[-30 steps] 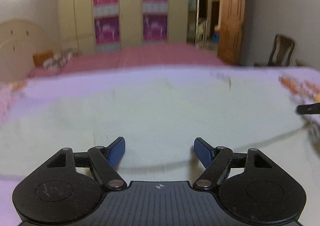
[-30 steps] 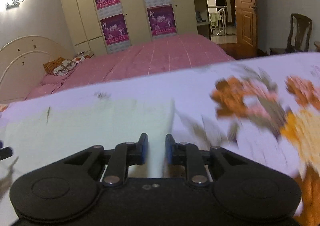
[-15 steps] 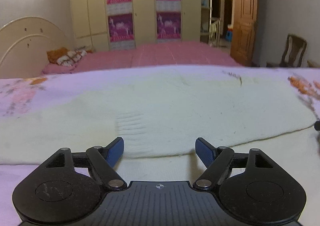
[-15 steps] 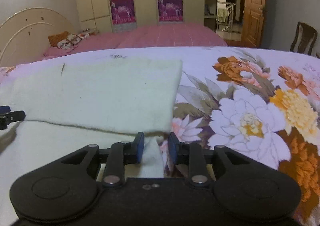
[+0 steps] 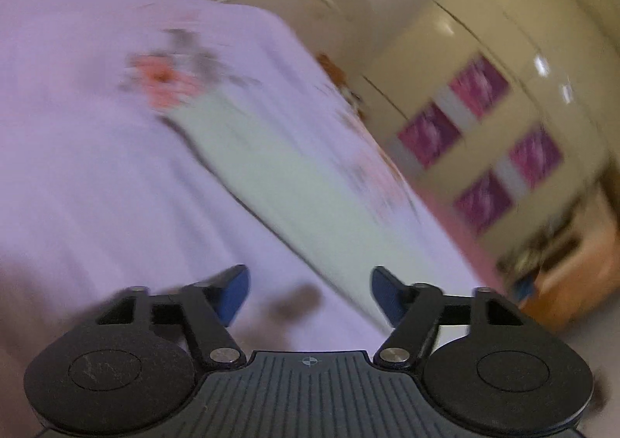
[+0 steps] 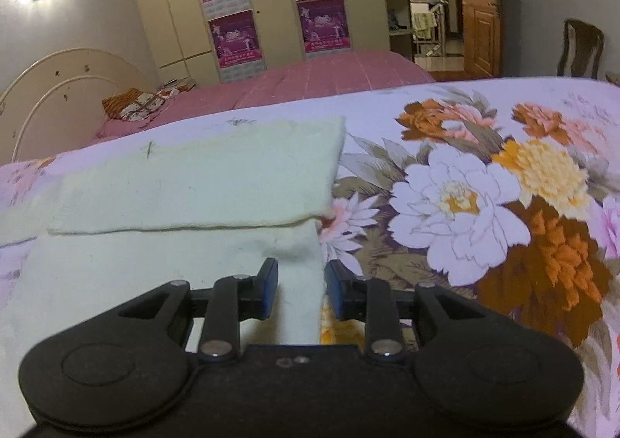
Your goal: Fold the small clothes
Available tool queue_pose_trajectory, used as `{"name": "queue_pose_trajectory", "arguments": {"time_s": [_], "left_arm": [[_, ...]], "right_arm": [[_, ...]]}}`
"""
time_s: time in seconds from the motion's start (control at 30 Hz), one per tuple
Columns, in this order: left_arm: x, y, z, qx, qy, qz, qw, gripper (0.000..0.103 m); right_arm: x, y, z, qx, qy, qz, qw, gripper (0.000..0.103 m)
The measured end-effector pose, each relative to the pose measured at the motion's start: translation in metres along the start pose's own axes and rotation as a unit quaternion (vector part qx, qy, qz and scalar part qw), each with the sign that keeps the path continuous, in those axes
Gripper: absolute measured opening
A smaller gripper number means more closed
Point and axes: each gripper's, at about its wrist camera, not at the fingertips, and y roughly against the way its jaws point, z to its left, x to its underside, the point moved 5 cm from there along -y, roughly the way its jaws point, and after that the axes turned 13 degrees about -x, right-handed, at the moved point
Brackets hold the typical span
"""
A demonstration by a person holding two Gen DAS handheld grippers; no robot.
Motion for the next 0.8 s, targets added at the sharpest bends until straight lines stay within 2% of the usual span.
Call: {"name": "queue_pose_trajectory", "arguments": {"time_s": [0.13,0.37,0.53,0.57,0.63,0.67,0.7,0.77,0.8], "left_arm": [[-0.023,-0.022,0.017,0.041,0.070,0.022,0.9964,0.065],[-0.047,-0.042,0.021,0.047,0.113,0.018,0.9923,0.065],[-0.054,-0.048,0.030,0.047,0.142,-0.002,0.9888,0.064],[-0.055,-0.051,0.029,0.038,0.139,-0.005,0.9896,0.059],[-0.057,-0.059,0.025,0.007,0.111,0.000,0.9938,0.034],[-0.057,-0.066,0.023,-0.007,0.091,0.016,0.9957,0.002],[-0.055,-0.069,0.024,-0.005,0.086,0.035,0.9957,0.002],[-0.060,-0.067,0.016,-0.010,0.063,0.024,0.9976,0.002],[-0.062,-0.059,0.003,-0.002,0.034,0.010,0.9994,0.002]], "right_arm": [[-0.010,-0.012,-0.001,-0.005,-0.022,-0.007,1.000,0.030],[-0.031,-0.028,0.007,-0.012,-0.035,-0.025,0.999,0.030],[-0.035,-0.030,0.008,-0.013,-0.029,-0.026,0.999,0.030],[-0.035,-0.030,0.006,-0.012,-0.028,-0.025,0.999,0.030],[-0.036,-0.028,0.003,-0.008,-0.030,-0.024,0.999,0.030],[-0.036,-0.028,0.001,-0.006,-0.033,-0.025,0.999,0.030],[-0.037,-0.026,-0.001,-0.005,-0.035,-0.026,0.999,0.030],[-0.040,-0.021,-0.003,-0.005,-0.038,-0.032,0.999,0.030],[-0.042,-0.019,-0.004,-0.005,-0.037,-0.035,0.999,0.030]]}}
